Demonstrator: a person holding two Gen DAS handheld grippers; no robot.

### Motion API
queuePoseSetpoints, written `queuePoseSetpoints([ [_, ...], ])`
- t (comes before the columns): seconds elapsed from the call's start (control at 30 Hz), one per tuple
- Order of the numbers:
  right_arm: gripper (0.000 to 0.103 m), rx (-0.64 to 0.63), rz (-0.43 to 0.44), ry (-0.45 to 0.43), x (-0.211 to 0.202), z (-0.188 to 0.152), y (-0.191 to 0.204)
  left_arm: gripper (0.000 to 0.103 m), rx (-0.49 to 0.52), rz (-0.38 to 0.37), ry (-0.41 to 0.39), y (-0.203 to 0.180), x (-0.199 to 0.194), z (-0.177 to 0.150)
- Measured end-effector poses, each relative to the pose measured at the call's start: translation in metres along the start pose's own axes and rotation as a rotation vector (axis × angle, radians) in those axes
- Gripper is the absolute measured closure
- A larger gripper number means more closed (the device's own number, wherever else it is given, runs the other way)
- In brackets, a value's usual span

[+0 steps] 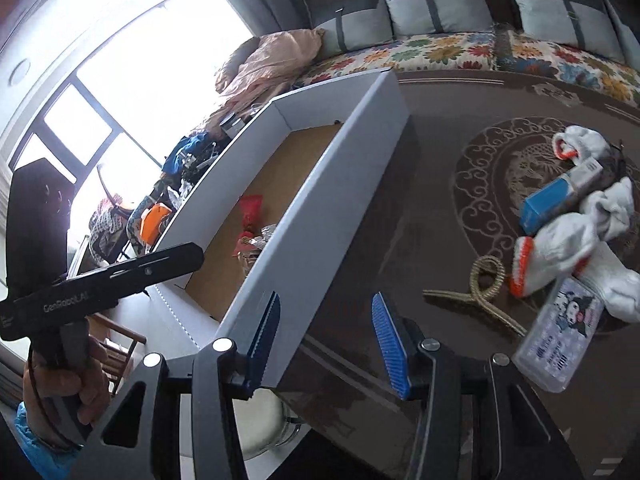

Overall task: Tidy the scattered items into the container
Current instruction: 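Return to the table and grasp the clear Kuromi case with the right tool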

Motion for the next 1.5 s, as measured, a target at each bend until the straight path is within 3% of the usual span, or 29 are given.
queuePoseSetpoints([
  [0.03,0.054,0.018,-0.013,-0.012,-0.010,0.001,-0.011,0.036,0.014,-0.011,0.001,-0.012,0.002,-0.002],
  [0.1,0.054,0.061,-0.039,-0.035,-0.028,0.002,-0.033,0.030,0.045,-0.034,0.004,-0.039,0.007,-0.009],
  [0.17,0.054,0.111,-0.065,-0.055,-0.047,0.001,-0.056,0.030,0.061,-0.068,0.022,-0.064,0.016,-0.021],
  [0.23,0.054,0.242,-0.071,-0.067,-0.066,-0.003,-0.091,0.030,0.058,-0.092,0.047,-0.081,0.026,-0.035],
  [0.33,0.054,0.440,-0.128,-0.021,-0.081,-0.017,-0.140,0.030,0.047,-0.107,0.083,-0.101,0.044,-0.062],
  [0.4,0.054,0.553,-0.174,0.007,-0.092,-0.026,-0.174,0.030,0.050,-0.093,0.105,-0.107,0.055,-0.077],
  [0.5,0.054,0.595,-0.259,0.058,-0.099,-0.033,-0.203,0.030,0.106,-0.031,0.113,-0.109,0.068,-0.092],
  [0.73,0.054,0.525,-0.314,0.227,-0.054,-0.031,-0.200,0.030,0.102,-0.003,0.120,-0.094,0.067,-0.111],
  [0.97,0.054,0.472,-0.434,0.234,-0.028,-0.014,-0.200,0.030,0.060,-0.004,0.120,-0.076,0.063,-0.122],
  [1.17,0.054,0.435,-0.550,0.273,-0.022,-0.021,-0.202,0.030,0.023,-0.021,0.133,-0.065,0.066,-0.131],
  [1.33,0.053,0.455,-0.582,0.238,-0.024,-0.023,-0.201,0.030,0.004,-0.031,0.141,-0.058,0.067,-0.136],
  [1.5,0.044,0.452,-0.604,0.233,-0.021,-0.023,-0.197,0.030,-0.006,-0.040,0.160,-0.056,0.071,-0.145],
])
Point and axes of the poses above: each gripper's, at about its wrist camera, not at the fingertips, and x roughly the way its jaws point, y to its left, z to its top, the point moved 10 cm from there along x, roughly the way its jaws point, and after that the axes turned 14 degrees about -y, right-handed, at the moved point
